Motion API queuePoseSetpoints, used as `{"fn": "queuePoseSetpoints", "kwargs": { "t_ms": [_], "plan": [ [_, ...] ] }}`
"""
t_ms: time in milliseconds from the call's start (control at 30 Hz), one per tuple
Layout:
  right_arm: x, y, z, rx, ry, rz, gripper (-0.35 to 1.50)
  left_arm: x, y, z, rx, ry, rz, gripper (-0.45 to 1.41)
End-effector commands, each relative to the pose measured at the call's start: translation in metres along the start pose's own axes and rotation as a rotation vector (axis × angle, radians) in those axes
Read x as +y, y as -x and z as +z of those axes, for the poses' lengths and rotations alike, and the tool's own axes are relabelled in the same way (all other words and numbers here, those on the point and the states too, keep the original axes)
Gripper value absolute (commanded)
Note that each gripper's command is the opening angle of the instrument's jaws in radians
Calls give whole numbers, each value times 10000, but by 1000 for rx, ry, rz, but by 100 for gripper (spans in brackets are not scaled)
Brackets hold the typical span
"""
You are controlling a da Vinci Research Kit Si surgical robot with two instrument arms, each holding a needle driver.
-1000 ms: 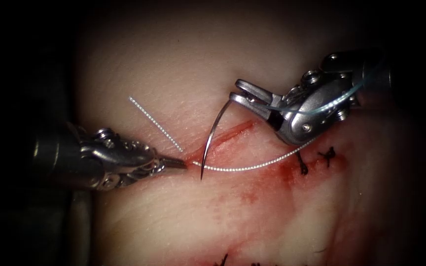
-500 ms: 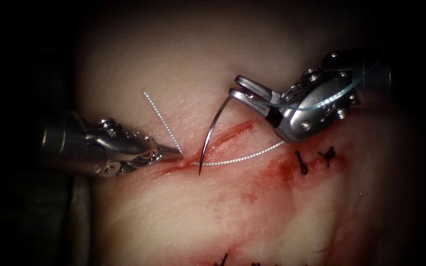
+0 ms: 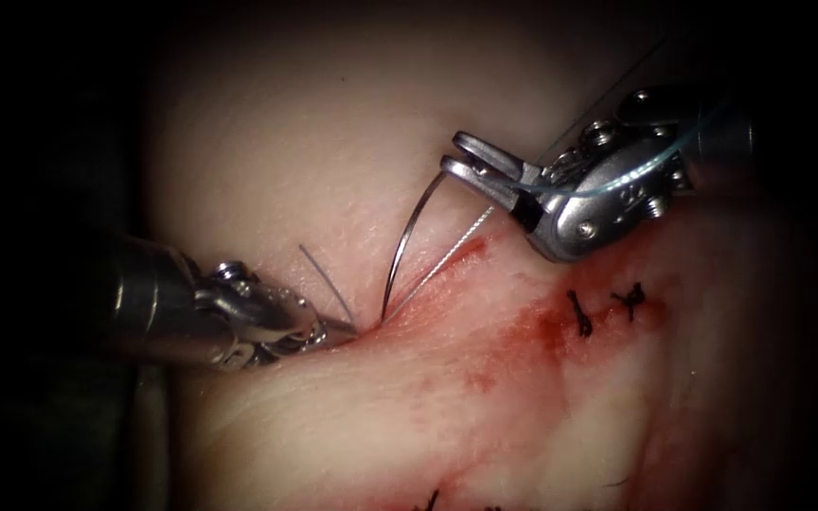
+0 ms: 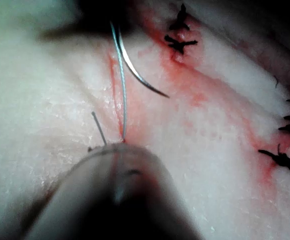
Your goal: Wound Closure
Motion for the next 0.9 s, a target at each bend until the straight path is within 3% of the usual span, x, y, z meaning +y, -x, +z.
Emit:
{"fn": "queuePoseSetpoints", "kwargs": {
  "t_ms": [33,400,800,900],
  "plan": [
    [0,6,6,2,1,0,-35,4,0,7,-1,5,-1,-45],
    [4,9,4,-3,-7,1,-35,8,-4,4,-15,20,6,-45],
    [-1,7,10,17,-44,4,-35,-25,-16,14,-37,-92,-19,-45],
    [-1,8,11,23,-62,11,-35,-33,-12,19,-52,-83,-25,-45]
  ]
}}
